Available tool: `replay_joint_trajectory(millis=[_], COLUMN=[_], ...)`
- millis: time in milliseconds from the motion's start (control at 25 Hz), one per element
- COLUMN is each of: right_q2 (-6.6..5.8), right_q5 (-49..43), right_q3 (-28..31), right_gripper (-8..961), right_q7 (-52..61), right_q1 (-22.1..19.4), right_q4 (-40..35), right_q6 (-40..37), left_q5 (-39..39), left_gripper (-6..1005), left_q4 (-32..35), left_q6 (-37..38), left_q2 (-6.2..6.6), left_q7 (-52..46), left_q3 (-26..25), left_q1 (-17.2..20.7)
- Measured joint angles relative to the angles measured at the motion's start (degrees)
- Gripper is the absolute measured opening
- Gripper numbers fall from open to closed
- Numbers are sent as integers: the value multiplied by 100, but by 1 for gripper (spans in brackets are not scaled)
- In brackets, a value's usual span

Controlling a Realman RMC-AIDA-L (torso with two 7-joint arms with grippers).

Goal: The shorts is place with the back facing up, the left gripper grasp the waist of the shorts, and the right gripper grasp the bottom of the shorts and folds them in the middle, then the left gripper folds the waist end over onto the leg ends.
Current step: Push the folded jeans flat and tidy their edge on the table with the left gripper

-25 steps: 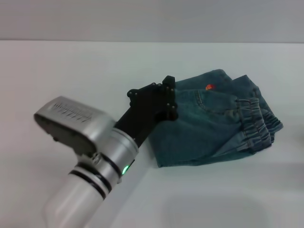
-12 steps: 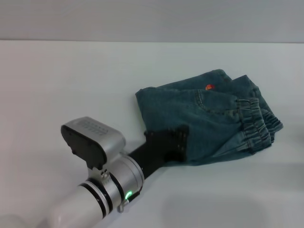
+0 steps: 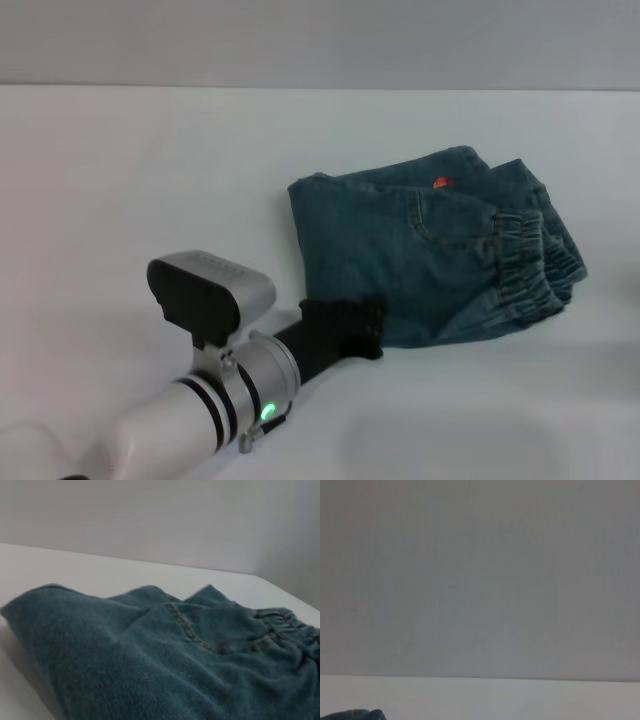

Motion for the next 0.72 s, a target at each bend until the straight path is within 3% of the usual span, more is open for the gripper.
replay_joint_trajectory(millis=[560, 720], right_q2=[9, 9], right_q5=[3, 0], right_q3=[-13, -14], right_gripper=[-1, -1], right_q7=[-1, -21], right_q1=[-56, -72], right_q4=[42, 51], right_q6=[36, 41], left_q5=[15, 37], left_gripper=[7, 8], left_q4=[396, 248], left_q6=[108, 483], left_q2=[-3, 23], left_q7=[-2, 173], left_q3=[-312, -314], left_q1=[-387, -226])
